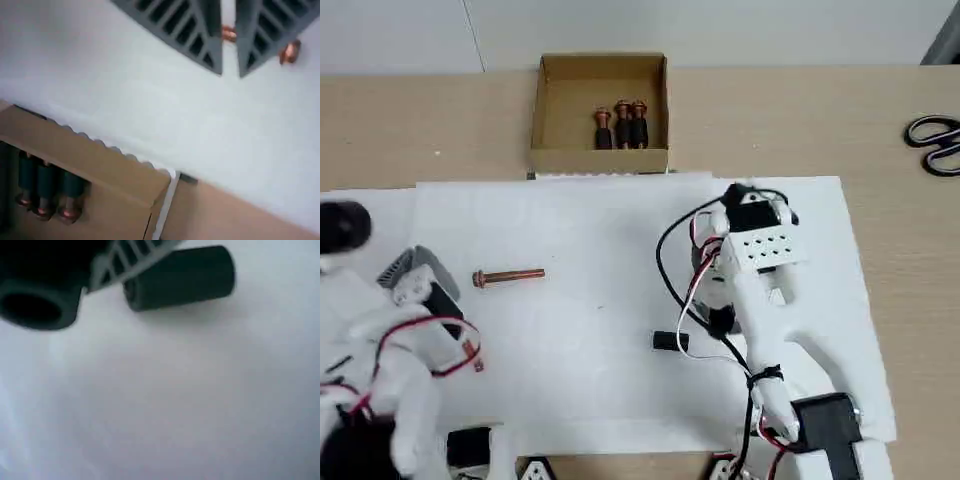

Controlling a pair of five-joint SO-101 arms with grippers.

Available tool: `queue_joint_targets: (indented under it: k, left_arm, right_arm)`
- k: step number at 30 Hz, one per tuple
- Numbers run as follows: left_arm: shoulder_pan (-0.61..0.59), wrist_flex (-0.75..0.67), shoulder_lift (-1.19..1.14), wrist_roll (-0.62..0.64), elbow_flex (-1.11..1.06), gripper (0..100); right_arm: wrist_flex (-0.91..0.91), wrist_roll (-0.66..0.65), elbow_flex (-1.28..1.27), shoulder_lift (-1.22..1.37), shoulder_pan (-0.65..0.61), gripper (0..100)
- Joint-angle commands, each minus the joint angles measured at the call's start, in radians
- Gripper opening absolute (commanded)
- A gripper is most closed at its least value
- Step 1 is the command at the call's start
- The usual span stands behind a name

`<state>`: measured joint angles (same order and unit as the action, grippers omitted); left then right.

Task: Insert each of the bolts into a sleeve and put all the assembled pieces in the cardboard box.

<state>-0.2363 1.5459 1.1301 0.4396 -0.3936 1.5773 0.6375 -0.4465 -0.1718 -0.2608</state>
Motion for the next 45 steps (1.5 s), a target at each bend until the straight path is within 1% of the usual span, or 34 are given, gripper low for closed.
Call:
queue_joint_targets:
  k: [1,5,9,11,16,20,24,28,31,36,40,42,45]
  left_arm:
    - [-0.005,0.046,-0.106,0.103,0.104,1]
    - [-0.005,0.052,-0.175,0.204,0.125,1]
    - [-0.006,0.058,-0.232,0.245,0.102,1]
    - [-0.011,0.068,-0.264,0.244,0.065,1]
    - [-0.075,0.071,-0.382,0.239,-0.036,1]
    - [-0.095,0.071,-0.511,0.152,-0.119,1]
    - [-0.098,0.064,-0.611,0.101,-0.147,1]
    - [-0.101,0.028,-0.663,0.094,-0.148,1]
    - [-0.141,-0.009,-0.694,0.089,-0.150,1]
    - [-0.221,-0.068,-0.736,-0.018,-0.159,1]
    - [-0.270,-0.063,-0.758,-0.021,-0.170,1]
    - [-0.270,-0.063,-0.767,-0.023,-0.189,3]
    - [-0.267,-0.071,-0.770,-0.034,-0.225,11]
  right_arm:
    - [0.010,-0.009,-0.011,-0.054,0.030,0.3]
    - [0.010,-0.031,-0.017,-0.054,0.088,0.3]
    - [0.019,-0.097,-0.017,-0.054,0.194,0.3]
    - [0.013,-0.135,-0.017,-0.054,0.262,0.3]
    - [0.010,-0.224,-0.014,-0.054,0.394,0.3]
    - [0.010,-0.267,-0.014,-0.054,0.460,0.3]
    - [0.010,-0.285,-0.017,-0.054,0.469,0.3]
    - [0.001,-0.285,-0.017,-0.054,0.466,0.3]
    - [-0.018,-0.285,-0.018,-0.051,0.470,0.3]
    - [-0.018,-0.282,-0.018,-0.051,0.466,0.3]
    - [-0.019,-0.282,-0.018,-0.050,0.466,0.3]
    - [-0.024,-0.282,-0.018,-0.048,0.464,0.3]
    - [-0.054,-0.282,-0.018,-0.047,0.464,0.3]
